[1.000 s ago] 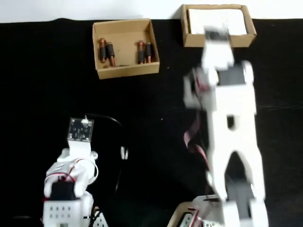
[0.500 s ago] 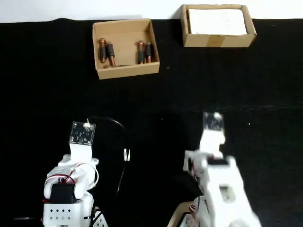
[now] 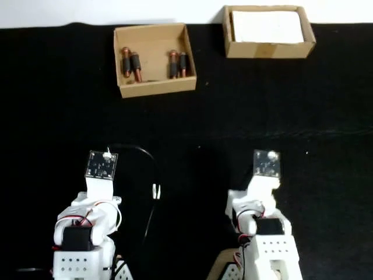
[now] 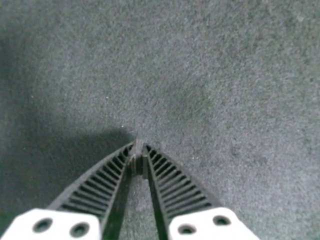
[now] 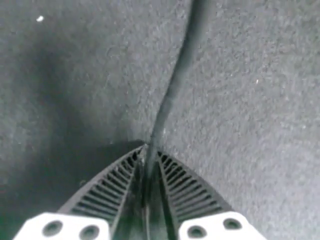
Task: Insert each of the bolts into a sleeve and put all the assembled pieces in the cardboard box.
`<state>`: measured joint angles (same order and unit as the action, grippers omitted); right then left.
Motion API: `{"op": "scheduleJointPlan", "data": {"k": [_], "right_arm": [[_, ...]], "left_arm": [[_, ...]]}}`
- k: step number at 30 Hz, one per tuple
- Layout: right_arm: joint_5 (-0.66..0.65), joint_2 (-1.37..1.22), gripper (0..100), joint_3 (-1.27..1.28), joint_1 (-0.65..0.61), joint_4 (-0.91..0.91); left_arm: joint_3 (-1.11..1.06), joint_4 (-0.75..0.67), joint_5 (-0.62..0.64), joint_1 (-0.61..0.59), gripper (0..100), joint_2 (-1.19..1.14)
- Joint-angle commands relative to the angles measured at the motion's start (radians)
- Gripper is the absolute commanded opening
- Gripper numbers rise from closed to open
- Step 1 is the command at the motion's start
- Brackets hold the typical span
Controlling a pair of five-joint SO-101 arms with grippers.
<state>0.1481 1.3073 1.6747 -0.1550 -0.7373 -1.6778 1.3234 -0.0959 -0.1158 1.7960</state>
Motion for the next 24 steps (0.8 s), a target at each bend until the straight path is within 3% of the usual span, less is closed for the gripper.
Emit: {"op": "scheduleJointPlan", "data": {"k": [1, 12, 24], "right_arm": [[0.003, 0.093, 0.6, 0.081, 0.005, -0.033], [0.005, 0.34, 0.6, 0.127, 0.007, -0.199], [0.005, 0.377, 0.6, 0.127, 0.008, -0.228]], "left_arm": [[-0.018, 0.003, -0.002, 0.007, 1, 0.007], [-0.018, 0.003, -0.002, 0.007, 1, 0.007], [-0.018, 0.003, -0.002, 0.007, 1, 0.007]]}}
